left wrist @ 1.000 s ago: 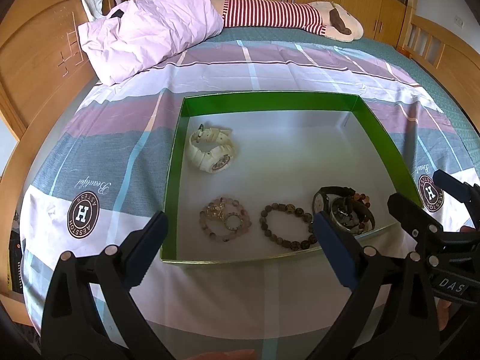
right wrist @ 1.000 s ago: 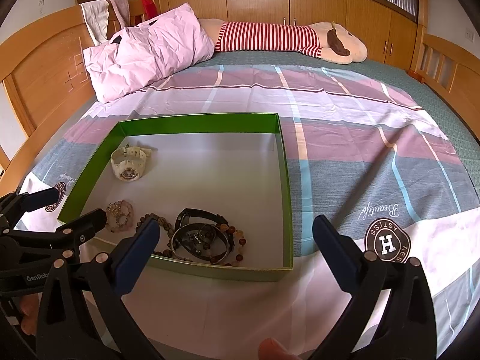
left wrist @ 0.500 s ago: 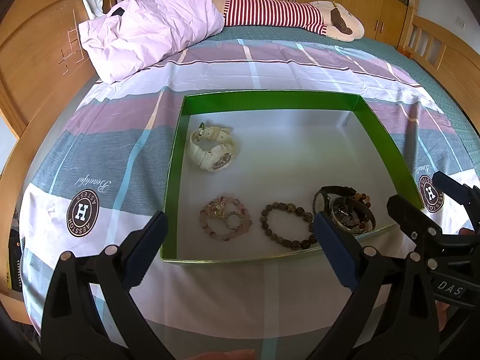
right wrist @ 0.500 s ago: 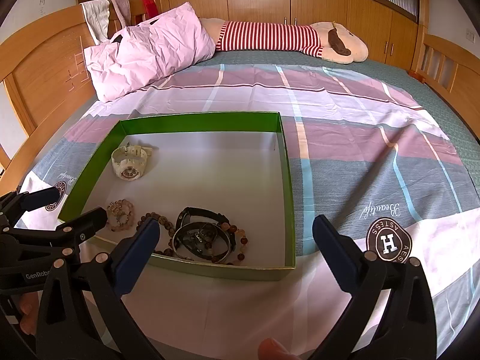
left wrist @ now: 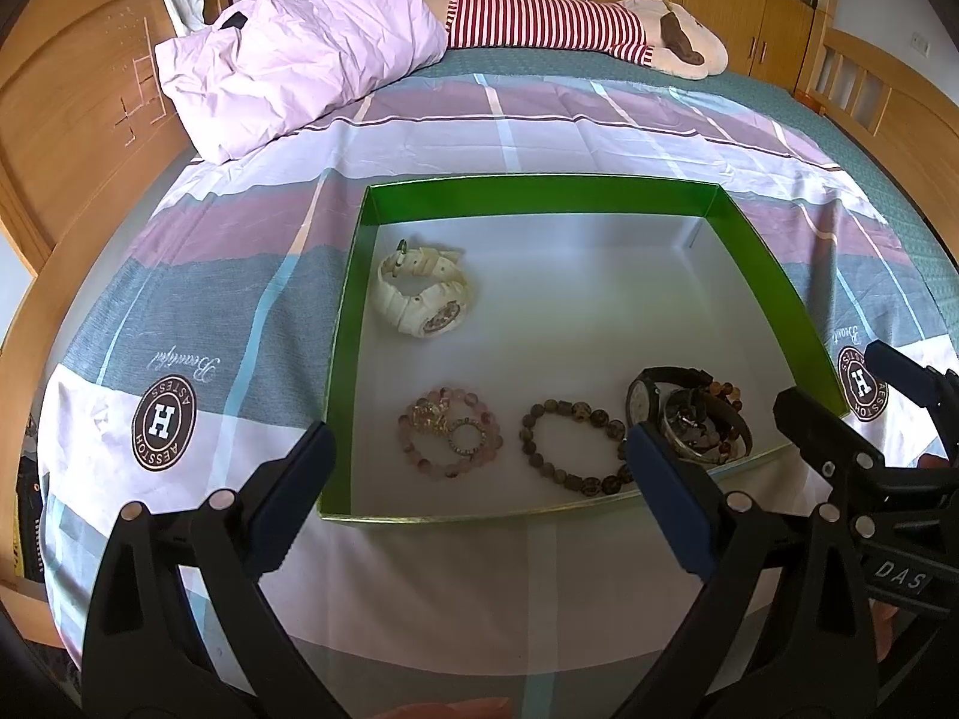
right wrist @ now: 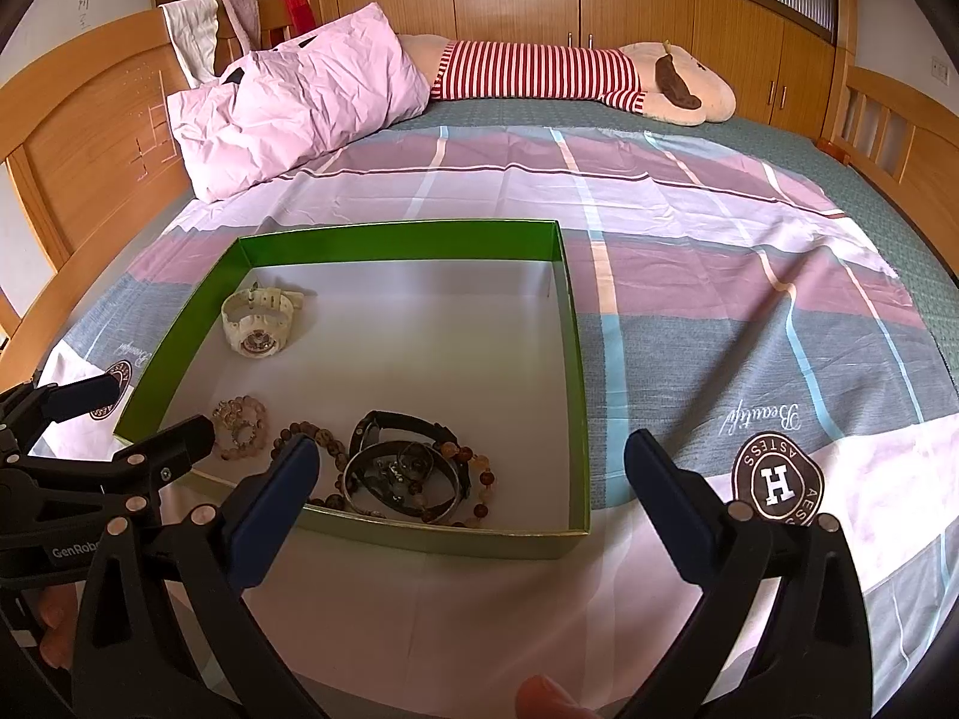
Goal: Organize jewelry
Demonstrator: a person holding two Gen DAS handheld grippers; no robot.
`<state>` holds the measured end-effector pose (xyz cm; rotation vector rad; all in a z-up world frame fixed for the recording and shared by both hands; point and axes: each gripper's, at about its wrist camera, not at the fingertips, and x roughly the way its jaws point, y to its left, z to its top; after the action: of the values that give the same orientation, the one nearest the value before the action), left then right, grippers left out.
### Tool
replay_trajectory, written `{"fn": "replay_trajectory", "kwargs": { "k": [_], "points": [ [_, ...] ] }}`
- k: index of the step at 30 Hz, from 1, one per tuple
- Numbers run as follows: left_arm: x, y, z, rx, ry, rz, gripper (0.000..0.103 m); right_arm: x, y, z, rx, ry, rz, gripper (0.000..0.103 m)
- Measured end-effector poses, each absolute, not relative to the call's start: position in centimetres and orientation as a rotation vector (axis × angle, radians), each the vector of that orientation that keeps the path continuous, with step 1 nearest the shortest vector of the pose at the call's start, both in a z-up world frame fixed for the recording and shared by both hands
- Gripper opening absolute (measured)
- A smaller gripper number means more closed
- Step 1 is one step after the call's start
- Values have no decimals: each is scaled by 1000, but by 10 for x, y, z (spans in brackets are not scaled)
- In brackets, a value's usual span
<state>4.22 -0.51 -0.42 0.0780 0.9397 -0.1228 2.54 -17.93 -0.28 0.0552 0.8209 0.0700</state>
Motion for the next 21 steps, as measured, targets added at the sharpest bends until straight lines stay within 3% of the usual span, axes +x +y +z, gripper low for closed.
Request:
{"fn": "replay_trajectory", "kwargs": {
  "k": [21],
  "points": [
    [42,-3,-6,82,944,-123,99,24,-178,-5,53,822,69,102]
  ]
}}
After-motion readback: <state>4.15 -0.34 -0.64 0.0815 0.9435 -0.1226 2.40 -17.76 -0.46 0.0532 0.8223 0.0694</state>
